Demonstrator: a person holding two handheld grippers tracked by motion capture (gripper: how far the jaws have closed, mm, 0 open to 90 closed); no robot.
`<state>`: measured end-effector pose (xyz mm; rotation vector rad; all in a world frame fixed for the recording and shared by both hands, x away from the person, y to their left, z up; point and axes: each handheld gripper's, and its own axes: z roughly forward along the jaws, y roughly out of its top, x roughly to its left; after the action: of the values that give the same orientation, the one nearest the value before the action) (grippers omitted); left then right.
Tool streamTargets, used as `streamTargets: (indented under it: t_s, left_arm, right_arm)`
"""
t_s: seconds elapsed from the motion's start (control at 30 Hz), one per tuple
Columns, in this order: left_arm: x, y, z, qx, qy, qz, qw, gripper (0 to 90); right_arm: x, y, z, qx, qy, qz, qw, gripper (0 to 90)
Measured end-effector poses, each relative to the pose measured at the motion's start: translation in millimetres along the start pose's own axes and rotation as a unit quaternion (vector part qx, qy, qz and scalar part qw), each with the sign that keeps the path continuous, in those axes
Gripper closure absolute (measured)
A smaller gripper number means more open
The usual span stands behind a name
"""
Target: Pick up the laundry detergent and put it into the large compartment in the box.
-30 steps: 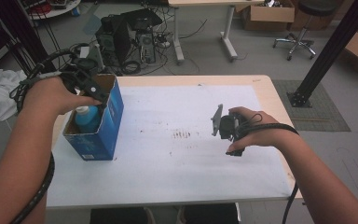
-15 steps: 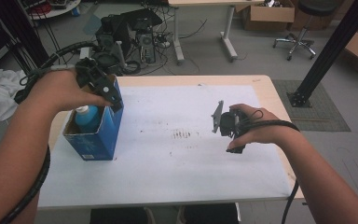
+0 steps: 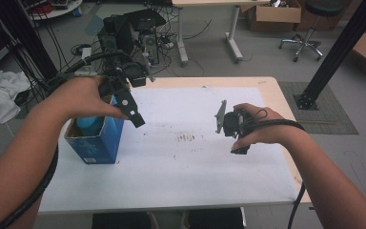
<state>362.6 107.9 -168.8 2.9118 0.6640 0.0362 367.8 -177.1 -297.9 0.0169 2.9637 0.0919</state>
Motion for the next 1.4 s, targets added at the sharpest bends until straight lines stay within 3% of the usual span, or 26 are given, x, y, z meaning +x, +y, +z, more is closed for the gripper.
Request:
streamTargets:
  t_s: [0.2, 0.23, 0.37, 0.47, 0.67, 0.73, 1.1, 1.23, 1.4]
  left_arm:
    - [-18.0, 15.2, 9.5, 0.011, -0.009, 0.071, 0.9974, 0.1]
    - [-20.2, 18.0, 11.2, 0.014, -0.013, 0.088, 0.9959, 0.1]
    - [-25.8, 25.7, 19.4, 0.021, -0.021, 0.128, 0.9914, 0.1]
    - [-27.2, 28.5, 24.7, 0.023, -0.023, 0.148, 0.9885, 0.1]
    - [-25.1, 31.4, 38.8, 0.027, -0.028, 0.197, 0.9795, 0.1]
    - [-23.9, 32.1, 42.6, 0.035, -0.024, 0.206, 0.9776, 0.1]
    - [-24.3, 34.2, 47.2, 0.059, -0.027, 0.220, 0.9733, 0.1]
    - [-23.3, 32.8, 50.2, 0.063, -0.029, 0.223, 0.9725, 0.1]
    - [-19.2, 30.2, 52.9, 0.066, -0.029, 0.218, 0.9733, 0.1]
  right_arm:
    - [-2.9, 2.7, -1.5, 0.002, 0.003, 0.001, 1.0000, 16.3]
    - [-3.9, 3.0, -1.1, 0.000, 0.002, -0.002, 1.0000, 16.2]
    - [-6.4, 4.1, -2.0, 0.004, 0.004, 0.002, 1.0000, 16.2]
    - [-7.9, 4.2, -2.5, 0.005, 0.006, 0.002, 1.0000, 16.2]
    - [-11.0, 3.0, -3.5, 0.006, 0.008, 0.002, 1.0000, 16.2]
    - [-12.0, 2.5, -3.5, 0.006, 0.008, 0.003, 0.9999, 16.2]
    - [-11.5, 2.9, -5.7, 0.008, 0.006, 0.004, 0.9999, 16.2]
    - [-11.2, 3.8, -5.7, 0.009, 0.008, 0.004, 0.9999, 16.2]
    - [-12.6, 5.7, -2.8, 0.011, 0.010, 0.001, 0.9999, 16.2]
